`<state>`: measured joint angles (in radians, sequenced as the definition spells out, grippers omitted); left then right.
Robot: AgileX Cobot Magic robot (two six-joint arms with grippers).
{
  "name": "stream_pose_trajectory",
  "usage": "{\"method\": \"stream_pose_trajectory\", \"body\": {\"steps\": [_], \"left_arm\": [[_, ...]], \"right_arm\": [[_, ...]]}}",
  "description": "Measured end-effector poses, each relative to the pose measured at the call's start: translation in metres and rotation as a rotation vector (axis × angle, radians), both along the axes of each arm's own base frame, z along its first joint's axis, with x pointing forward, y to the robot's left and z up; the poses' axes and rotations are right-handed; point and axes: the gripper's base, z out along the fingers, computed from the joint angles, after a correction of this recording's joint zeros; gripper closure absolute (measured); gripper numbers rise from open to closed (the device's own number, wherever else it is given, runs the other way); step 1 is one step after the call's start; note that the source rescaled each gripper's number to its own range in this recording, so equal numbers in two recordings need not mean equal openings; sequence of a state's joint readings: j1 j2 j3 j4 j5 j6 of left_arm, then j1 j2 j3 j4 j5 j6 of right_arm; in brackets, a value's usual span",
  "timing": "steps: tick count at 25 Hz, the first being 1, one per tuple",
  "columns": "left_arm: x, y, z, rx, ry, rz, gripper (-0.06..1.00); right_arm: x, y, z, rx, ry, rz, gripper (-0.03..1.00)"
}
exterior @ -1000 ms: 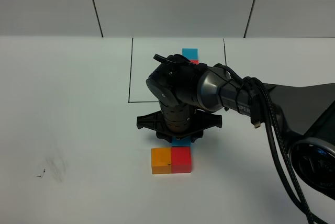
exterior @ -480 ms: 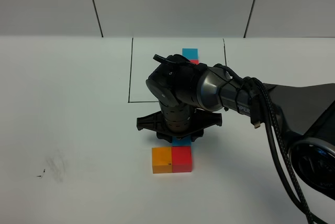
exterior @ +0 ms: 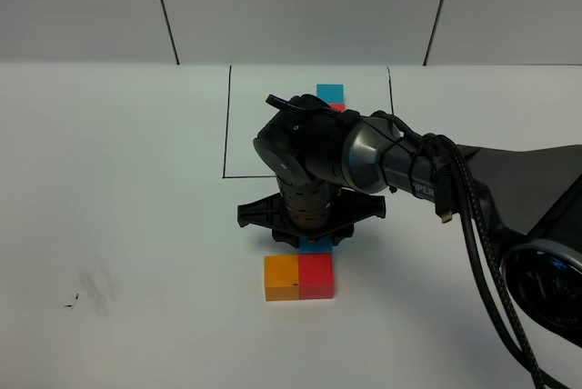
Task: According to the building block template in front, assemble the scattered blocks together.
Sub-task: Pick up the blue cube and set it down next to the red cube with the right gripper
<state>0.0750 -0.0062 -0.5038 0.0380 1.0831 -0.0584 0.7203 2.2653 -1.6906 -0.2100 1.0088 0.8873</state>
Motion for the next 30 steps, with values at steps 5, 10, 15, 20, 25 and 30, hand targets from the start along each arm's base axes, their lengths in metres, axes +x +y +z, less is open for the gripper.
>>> {"method": "stream_pose_trajectory", "body": {"steps": [5,10,15,20,25,30], "left_arm": [[0.0000,0.0000,0.0000,0.000,0.000,0.000,0.77],[0.0000,0.0000,0.0000,0.000,0.000,0.000,0.77],[0.0000,0.0000,0.0000,0.000,0.000,0.000,0.77],[0.0000,0.0000,0.0000,0.000,0.000,0.000,0.77],[0.0000,0.0000,0.0000,0.000,0.000,0.000,0.77],[0.0000,0.0000,0.0000,0.000,0.000,0.000,0.77]], "right_arm": [[-0.0002,0.0002,-0.0004,0.002,0.003,-0.003,0.67],[-0.0004,0.0004,-0.0004,0.004,0.005,-0.004,0.67],[-0.0004,0.0004,-0.0004,0.004,0.005,-0.004,0.67],[-0.0004,0.0003,-0.0004,0.003,0.005,-0.004,0.67],[-0.0008,-0.0001,-0.0005,-0.001,0.010,-0.005,0.67],[-0.0016,-0.0007,-0.0031,-0.016,0.028,-0.002,0.63]]}}
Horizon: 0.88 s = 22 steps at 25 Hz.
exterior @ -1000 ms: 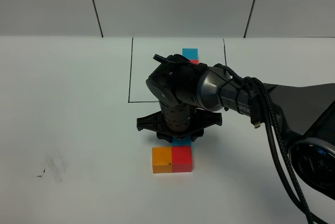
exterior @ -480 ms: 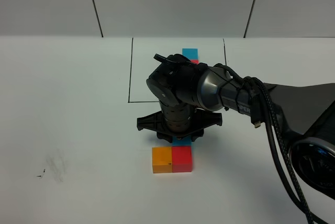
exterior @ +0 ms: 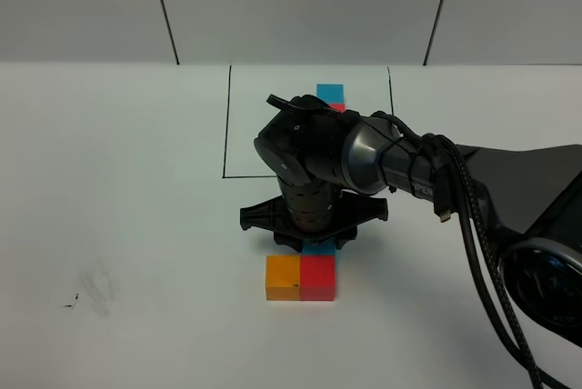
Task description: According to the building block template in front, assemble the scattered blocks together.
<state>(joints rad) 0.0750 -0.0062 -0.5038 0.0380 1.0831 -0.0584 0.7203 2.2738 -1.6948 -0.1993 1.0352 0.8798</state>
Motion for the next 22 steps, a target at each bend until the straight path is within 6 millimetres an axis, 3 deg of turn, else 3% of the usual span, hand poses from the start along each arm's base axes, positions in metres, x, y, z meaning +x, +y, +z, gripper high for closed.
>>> {"method": "stream_pose_trajectory", "body": {"steps": [7,16,22], "left_arm": [[0.000,0.000,0.000,0.000,0.000,0.000,0.77],[0.000,0.000,0.000,0.000,0.000,0.000,0.77],[0.000,0.000,0.000,0.000,0.000,0.000,0.77]], "right_arm": [[0.000,0.000,-0.004,-0.016,0.020,0.013,0.47],[0.001,0.002,-0.002,-0.008,0.010,0.037,0.11],[0.008,0.014,0.034,0.024,-0.112,0.102,0.04]]}}
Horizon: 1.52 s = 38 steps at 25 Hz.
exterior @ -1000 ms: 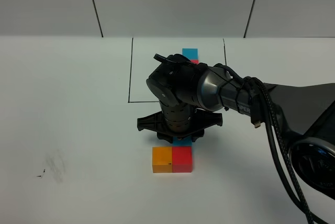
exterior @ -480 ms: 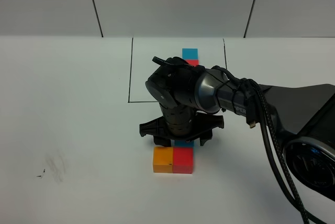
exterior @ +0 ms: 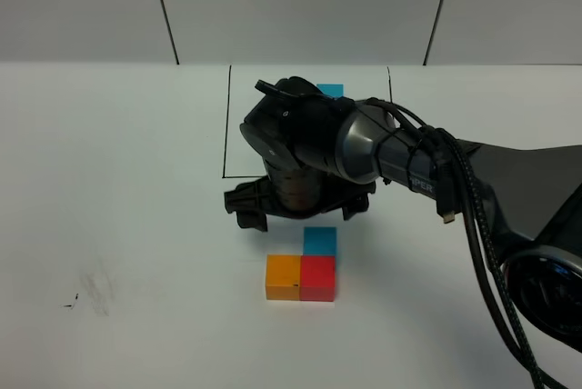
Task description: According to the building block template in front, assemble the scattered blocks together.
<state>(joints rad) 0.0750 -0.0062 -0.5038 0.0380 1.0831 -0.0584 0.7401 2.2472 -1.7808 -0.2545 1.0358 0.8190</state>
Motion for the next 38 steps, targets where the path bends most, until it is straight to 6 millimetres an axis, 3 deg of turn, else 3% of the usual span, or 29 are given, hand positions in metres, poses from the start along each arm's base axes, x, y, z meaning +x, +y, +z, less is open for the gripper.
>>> {"method": "stream_pose_trajectory", "body": {"steps": [6,10,13,16,21,26,31,35,38], "left_arm": [[0.000,0.000,0.000,0.001,0.000,0.000,0.77],[0.000,0.000,0.000,0.001,-0.001,-0.001,0.77],[0.000,0.000,0.000,0.001,-0.001,-0.001,0.77],[0.000,0.000,0.000,0.001,-0.001,-0.001,0.77],[0.000,0.000,0.000,0.001,-0.001,-0.001,0.77],[0.000,0.000,0.000,0.000,-0.001,0.000,0.77],[0.000,0.000,0.000,0.000,-0.001,0.000,0.77],[0.000,0.000,0.000,0.000,-0.001,0.000,0.77],[0.000,0.000,0.000,0.000,-0.001,0.000,0.77]], "right_arm": [[0.020,-0.001,0.068,0.002,-0.204,0.083,0.04],[0.036,-0.019,0.134,-0.015,-0.376,0.147,0.04],[0.045,-0.048,0.192,-0.026,-0.502,0.154,0.04],[0.049,-0.090,0.244,-0.067,-0.591,0.142,0.04],[0.035,-0.163,0.312,-0.149,-0.728,0.130,0.04],[-0.006,-0.228,0.368,-0.192,-0.826,0.075,0.04],[-0.076,-0.285,0.410,-0.258,-0.912,-0.023,0.04],[-0.143,-0.316,0.427,-0.336,-0.955,-0.119,0.04],[-0.188,-0.327,0.419,-0.393,-0.944,-0.156,0.04]]}}
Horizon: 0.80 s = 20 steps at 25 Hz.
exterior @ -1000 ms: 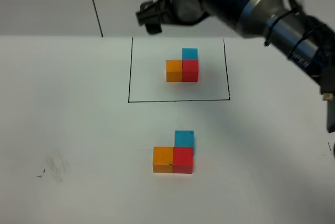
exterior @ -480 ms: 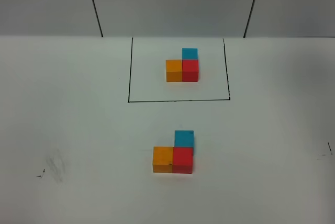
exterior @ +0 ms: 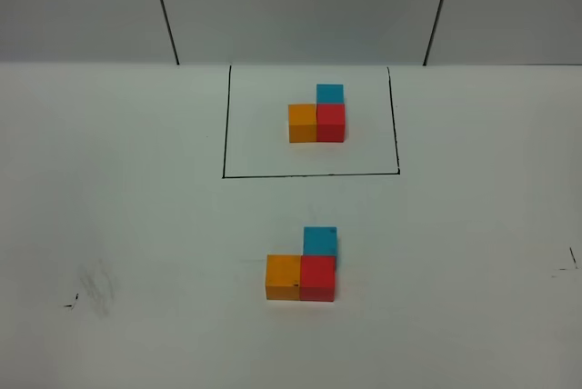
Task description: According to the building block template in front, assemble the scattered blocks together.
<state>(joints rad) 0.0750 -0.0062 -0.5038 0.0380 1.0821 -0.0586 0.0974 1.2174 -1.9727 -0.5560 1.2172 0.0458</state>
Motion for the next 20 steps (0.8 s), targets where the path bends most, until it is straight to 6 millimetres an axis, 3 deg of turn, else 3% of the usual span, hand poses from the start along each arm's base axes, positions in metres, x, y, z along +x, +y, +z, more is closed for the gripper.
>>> {"method": "stream_pose_trajectory", "body": {"steps": [7,11,15,20], "left_arm": [[0.000,0.000,0.000,0.000,0.000,0.000,0.77],[0.000,0.000,0.000,0.000,0.000,0.000,0.77],[0.000,0.000,0.000,0.000,0.000,0.000,0.77],[0.000,0.000,0.000,0.000,0.000,0.000,0.77]], "right_arm": [[-0.105,-0.015,-0.039,-0.025,-0.022,-0.049,0.04],[-0.151,-0.013,-0.072,-0.039,-0.011,0.032,0.04],[-0.176,-0.002,-0.107,-0.013,-0.017,0.192,0.05],[-0.184,0.013,-0.146,0.026,-0.020,0.371,0.08]]}}
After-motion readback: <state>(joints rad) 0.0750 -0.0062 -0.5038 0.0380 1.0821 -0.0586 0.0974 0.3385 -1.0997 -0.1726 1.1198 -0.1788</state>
